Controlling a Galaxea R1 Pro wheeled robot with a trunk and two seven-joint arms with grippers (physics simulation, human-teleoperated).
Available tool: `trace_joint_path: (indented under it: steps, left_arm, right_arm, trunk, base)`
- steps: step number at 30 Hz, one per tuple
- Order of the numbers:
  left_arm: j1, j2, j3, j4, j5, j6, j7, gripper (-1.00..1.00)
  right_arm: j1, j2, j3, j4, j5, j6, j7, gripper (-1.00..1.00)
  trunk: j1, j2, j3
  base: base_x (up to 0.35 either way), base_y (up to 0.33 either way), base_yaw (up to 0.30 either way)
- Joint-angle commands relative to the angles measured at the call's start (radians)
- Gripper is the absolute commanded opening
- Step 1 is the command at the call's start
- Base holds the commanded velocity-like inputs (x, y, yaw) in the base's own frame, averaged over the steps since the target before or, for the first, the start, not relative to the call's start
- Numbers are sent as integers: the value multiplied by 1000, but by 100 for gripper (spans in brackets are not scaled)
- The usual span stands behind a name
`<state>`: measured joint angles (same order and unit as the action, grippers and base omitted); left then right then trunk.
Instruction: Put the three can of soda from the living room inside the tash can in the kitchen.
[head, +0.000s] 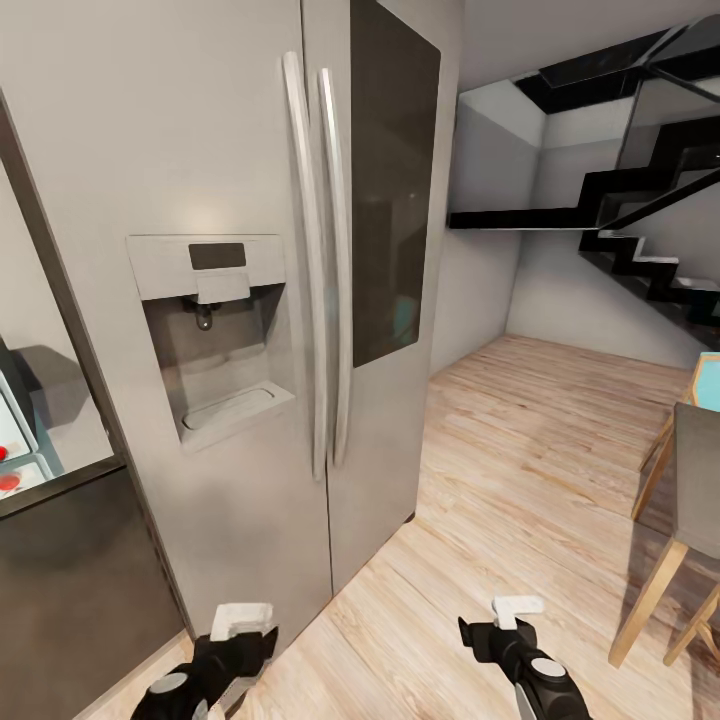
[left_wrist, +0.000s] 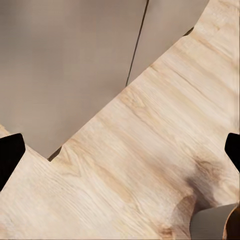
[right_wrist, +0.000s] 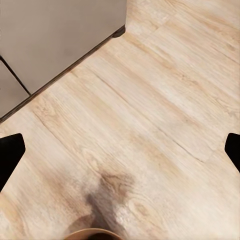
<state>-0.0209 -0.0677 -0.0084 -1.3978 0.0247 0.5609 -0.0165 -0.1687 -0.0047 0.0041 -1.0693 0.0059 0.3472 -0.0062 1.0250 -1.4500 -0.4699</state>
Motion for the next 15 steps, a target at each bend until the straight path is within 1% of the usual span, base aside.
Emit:
trace_joint_path:
  steps: [1,5,9,15]
  left_arm:
    - [0,0,0,-16,1,7,0,100]
    - [-9,-3,-3,-73,4,39,0,100]
    - [-13,-5,-5,-101,4,86,2,100]
    - [-14,-4,-6,-110,3,94,2,100]
  right_arm:
    - [0,0,0,0,0,0,0,100]
    - [0,0,0,2,-1,0,0,100]
    - [0,1,1,3,-1,0,1,100]
    - [0,1,3,6,-1,0,1,100]
  trunk:
    - [0,0,0]
    - [0,0,0]
    - [0,0,0]
    - [0,0,0]
  base:
    - [0,0,0]
    - [0,0,0]
    - [0,0,0]
    - [0,0,0]
